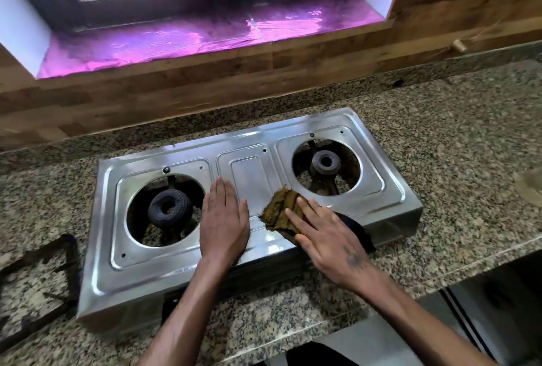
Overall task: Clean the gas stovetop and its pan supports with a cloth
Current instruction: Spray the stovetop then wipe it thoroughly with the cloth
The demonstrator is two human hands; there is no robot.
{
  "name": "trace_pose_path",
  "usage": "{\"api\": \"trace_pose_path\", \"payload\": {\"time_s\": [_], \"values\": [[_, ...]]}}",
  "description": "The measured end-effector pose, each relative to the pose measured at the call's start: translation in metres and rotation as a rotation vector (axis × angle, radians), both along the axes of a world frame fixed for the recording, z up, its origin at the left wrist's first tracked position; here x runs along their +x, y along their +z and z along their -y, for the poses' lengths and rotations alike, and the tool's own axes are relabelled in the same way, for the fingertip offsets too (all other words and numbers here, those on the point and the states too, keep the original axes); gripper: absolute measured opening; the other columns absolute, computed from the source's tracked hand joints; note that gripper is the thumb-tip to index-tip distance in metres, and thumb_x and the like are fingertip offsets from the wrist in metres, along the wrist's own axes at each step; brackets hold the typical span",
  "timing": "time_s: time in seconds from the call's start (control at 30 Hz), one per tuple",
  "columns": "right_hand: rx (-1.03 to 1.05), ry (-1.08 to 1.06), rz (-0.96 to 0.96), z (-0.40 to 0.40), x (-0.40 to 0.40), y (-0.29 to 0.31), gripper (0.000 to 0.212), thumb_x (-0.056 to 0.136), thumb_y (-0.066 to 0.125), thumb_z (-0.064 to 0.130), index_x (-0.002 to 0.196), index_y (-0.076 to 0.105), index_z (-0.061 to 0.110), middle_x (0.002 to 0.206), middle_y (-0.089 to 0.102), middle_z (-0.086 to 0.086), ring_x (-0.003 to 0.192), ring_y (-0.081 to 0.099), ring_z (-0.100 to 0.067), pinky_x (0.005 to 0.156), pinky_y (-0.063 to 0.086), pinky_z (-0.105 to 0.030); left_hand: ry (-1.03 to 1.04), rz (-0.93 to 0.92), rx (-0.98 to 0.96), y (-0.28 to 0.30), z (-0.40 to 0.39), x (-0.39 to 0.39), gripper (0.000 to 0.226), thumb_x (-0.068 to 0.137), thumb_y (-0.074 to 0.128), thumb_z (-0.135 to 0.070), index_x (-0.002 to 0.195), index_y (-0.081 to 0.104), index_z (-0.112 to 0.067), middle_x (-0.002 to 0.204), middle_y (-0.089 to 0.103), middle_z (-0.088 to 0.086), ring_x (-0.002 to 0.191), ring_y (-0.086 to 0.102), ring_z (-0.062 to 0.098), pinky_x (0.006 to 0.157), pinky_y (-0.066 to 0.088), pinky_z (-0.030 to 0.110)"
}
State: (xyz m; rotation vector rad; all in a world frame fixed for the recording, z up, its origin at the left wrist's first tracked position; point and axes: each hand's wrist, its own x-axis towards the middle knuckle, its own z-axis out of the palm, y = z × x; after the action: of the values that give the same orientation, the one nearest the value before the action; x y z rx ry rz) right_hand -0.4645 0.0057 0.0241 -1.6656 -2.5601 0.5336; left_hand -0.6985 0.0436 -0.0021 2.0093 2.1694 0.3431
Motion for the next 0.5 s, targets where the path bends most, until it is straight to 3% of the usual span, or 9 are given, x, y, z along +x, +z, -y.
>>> {"api": "trace_pose_path", "payload": {"time_s": [0.1,0.23,0.37,0.5], "values": [[-0.014,-0.068,0.021,-0.011,0.032,0.001,0.062,0.095,0.005,0.061,0.155,0.005,0.047,0.166,-0.008,0.011,0.153,-0.009,-0.01,0.125,0.002,-0.035,0.004,0.0,0.006,0.002,0.0,0.001,0.061,0.103,0.026,-0.037,0.155,0.017,-0.004,0.164,0.009,0.012,0.151,0.006,0.021,0.123,0.002,0.036],[0.003,-0.164,0.087,-0.032,0.011,-0.006,0.069,0.092,-0.004,0.06,0.157,-0.003,0.037,0.166,-0.01,0.001,0.154,-0.008,-0.019,0.123,-0.005,-0.036,0.013,-0.004,0.005,0.001,-0.001,0.001,0.062,0.103,0.026,-0.037,0.154,0.017,-0.004,0.164,0.01,0.013,0.151,0.006,0.022,0.123,0.003,0.036],[0.03,0.008,0.033,-0.021,-0.007,-0.006,0.065,0.098,0.009,0.056,0.159,0.011,0.034,0.167,-0.001,0.001,0.154,-0.002,-0.018,0.125,0.0,-0.035,0.007,0.003,0.0,0.002,0.001,0.001,0.062,0.104,0.025,-0.038,0.155,0.015,-0.004,0.164,0.007,0.012,0.151,0.004,0.021,0.123,0.001,0.035],[0.022,0.022,0.026,-0.018,0.026,0.001,0.06,0.098,0.007,0.059,0.156,0.006,0.044,0.165,-0.008,0.013,0.152,-0.01,-0.007,0.123,-0.007,-0.027,0.003,0.011,0.006,0.003,0.0,0.002,0.062,0.104,0.025,-0.037,0.155,0.015,-0.004,0.164,0.008,0.012,0.151,0.004,0.021,0.123,0.001,0.035]]}}
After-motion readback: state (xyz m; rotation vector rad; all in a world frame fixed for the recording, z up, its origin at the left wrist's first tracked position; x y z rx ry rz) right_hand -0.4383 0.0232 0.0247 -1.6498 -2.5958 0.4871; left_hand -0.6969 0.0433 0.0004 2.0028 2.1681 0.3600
